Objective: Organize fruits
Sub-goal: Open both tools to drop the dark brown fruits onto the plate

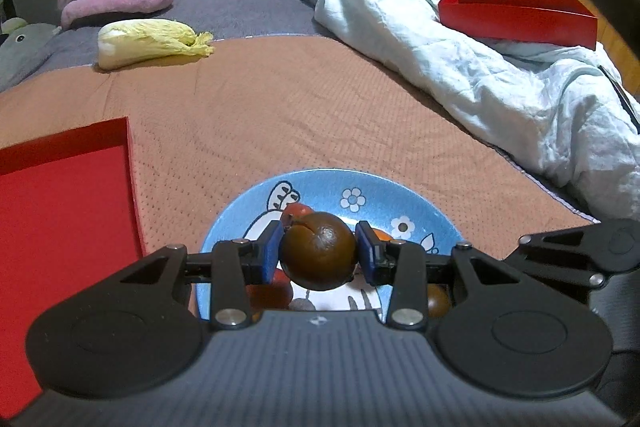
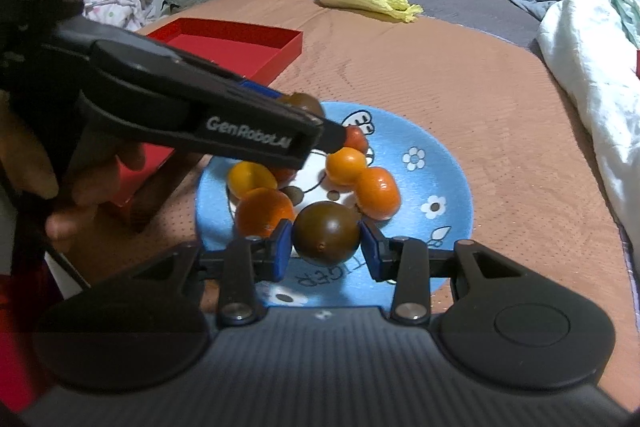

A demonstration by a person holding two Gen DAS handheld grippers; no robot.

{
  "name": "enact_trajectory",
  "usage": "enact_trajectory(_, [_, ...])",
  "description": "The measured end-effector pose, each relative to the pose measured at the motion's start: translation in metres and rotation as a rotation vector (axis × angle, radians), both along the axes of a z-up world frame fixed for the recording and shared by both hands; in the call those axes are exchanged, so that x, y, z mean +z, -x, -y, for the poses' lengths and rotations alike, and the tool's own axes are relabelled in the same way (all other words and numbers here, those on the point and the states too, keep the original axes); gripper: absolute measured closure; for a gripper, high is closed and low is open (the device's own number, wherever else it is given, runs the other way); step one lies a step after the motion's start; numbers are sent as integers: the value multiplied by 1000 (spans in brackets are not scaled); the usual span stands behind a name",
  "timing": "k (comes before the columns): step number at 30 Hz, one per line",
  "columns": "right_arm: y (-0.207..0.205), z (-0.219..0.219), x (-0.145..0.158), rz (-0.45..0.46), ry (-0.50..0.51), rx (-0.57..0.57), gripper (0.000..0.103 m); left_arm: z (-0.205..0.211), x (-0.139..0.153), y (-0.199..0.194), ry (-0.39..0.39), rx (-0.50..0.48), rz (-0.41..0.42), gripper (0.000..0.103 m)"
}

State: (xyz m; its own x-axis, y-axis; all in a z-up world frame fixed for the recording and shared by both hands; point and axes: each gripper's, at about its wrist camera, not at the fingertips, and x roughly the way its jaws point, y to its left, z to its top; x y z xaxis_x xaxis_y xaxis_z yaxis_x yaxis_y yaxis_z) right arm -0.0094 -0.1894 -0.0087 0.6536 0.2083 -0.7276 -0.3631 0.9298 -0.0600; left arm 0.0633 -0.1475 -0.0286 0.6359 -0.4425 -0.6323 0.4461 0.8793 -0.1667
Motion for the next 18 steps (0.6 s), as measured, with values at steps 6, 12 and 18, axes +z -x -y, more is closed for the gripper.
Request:
enact_trajectory(6, [-4, -7, -4, -10, -3, 2, 63, -4, 10, 8, 21, 13, 63, 29])
enact_trajectory(12, [-14, -9, -2, 4, 12, -21, 62, -10, 18, 15, 25, 25, 86, 18])
enact_trajectory(18, [-21, -11, -4, 8, 26, -26, 62, -21, 29, 22, 28, 61, 101, 2])
